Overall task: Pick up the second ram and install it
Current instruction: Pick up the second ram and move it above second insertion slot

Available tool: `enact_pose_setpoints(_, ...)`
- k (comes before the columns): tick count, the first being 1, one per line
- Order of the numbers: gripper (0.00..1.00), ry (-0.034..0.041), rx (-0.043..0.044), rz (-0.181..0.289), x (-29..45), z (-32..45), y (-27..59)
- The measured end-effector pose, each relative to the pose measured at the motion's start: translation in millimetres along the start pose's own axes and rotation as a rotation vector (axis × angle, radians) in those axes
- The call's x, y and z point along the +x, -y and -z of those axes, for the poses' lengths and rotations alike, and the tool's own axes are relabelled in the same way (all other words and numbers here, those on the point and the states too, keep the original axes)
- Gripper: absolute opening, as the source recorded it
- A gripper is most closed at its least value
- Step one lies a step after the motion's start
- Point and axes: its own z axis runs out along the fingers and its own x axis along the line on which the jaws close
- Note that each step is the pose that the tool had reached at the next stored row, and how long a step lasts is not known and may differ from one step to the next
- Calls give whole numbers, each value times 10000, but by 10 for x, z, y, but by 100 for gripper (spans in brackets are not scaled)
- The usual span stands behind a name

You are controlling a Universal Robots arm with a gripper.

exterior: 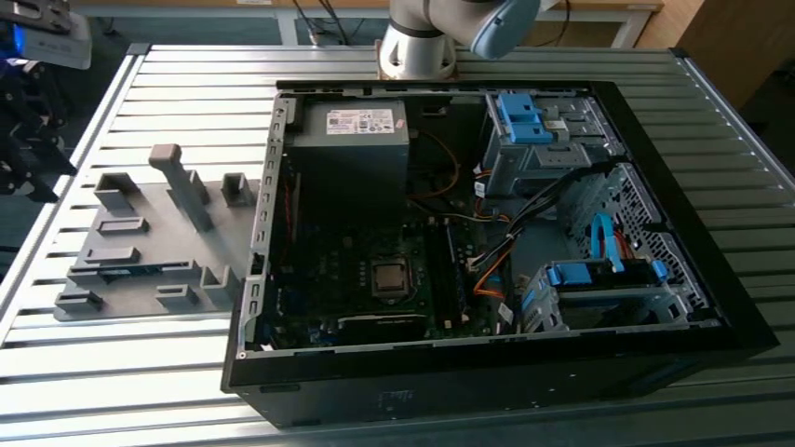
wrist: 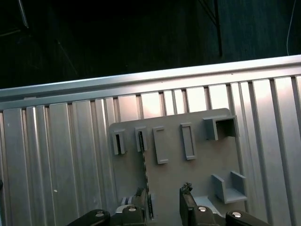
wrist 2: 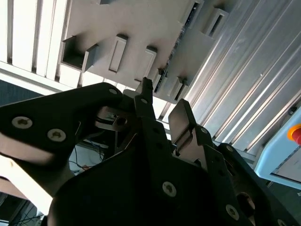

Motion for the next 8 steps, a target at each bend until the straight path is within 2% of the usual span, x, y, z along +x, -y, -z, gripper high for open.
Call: enact_pose_setpoints(8, 41, -2, -2, 64, 12, -144, 6)
